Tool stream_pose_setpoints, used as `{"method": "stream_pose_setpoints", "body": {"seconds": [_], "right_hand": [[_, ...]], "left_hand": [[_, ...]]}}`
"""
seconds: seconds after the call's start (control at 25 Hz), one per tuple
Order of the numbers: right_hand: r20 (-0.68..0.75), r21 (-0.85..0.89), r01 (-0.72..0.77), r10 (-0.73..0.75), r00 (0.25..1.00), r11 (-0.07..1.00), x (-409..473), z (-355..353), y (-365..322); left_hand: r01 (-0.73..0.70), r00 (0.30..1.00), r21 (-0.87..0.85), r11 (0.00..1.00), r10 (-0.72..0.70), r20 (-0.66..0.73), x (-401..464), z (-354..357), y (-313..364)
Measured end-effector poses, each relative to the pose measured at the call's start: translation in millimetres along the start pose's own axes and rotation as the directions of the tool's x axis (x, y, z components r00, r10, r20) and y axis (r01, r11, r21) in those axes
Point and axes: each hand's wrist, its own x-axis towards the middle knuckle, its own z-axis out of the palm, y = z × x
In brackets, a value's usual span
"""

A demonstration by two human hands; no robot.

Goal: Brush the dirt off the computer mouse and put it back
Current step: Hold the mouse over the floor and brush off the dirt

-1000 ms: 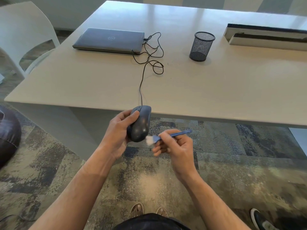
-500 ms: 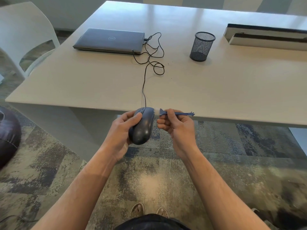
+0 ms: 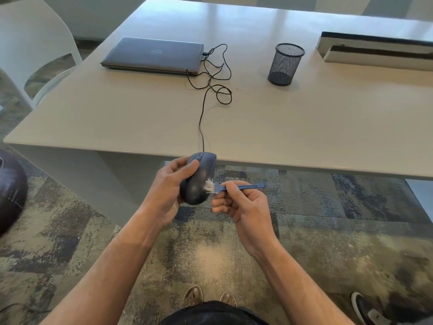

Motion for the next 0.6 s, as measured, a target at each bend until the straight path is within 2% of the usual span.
{"method": "stream_pose_setpoints", "body": {"seconds": [0.4, 0.6], "right_hand": [[0.032, -0.139, 0.047, -0.043, 0.999, 0.989, -19, 3, 13], [0.148, -0.21, 0.037, -0.005, 0.989, 0.977, -22, 4, 14]], "left_hand": [[-0.011, 0.998, -0.037, 0.999, 0.009, -0.061, 5, 2, 1], [0.02, 0.998, -0.024, 0.999, -0.022, -0.052, 4, 6, -1]]}}
